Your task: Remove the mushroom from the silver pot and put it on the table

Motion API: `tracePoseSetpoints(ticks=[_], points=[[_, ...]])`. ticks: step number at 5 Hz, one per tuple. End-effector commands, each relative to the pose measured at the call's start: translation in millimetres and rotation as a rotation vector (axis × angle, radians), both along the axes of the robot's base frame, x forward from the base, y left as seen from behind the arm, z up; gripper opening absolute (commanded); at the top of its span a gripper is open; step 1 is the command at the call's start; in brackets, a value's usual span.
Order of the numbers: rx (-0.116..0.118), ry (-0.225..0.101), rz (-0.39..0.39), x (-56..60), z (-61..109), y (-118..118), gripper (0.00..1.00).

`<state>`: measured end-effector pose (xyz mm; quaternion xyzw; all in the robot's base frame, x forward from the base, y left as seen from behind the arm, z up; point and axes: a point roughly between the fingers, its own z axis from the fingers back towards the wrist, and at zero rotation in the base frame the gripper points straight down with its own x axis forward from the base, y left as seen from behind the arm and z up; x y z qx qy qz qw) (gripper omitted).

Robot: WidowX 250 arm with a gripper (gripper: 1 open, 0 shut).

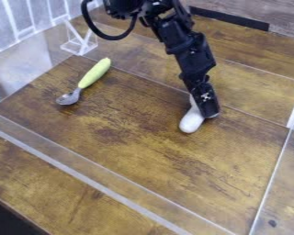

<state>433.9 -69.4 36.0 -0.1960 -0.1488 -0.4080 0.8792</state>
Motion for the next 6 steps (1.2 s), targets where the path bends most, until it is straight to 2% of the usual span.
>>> tracePoseSetpoints(ticks=[1,2,3,4,6], points=[[-0.004,-0.022,0.044,-5.4,37.4,11,1.0],[-0.005,0.026,0.047,-1.3,46.2,16,1.0],[-0.002,0.059,0.041,3.9,59.4,18,1.0],[0.006,0.1,0.028,7.7,58.0,19,1.0],[0.009,0.14,0.017,7.2,32.5,12,1.0]])
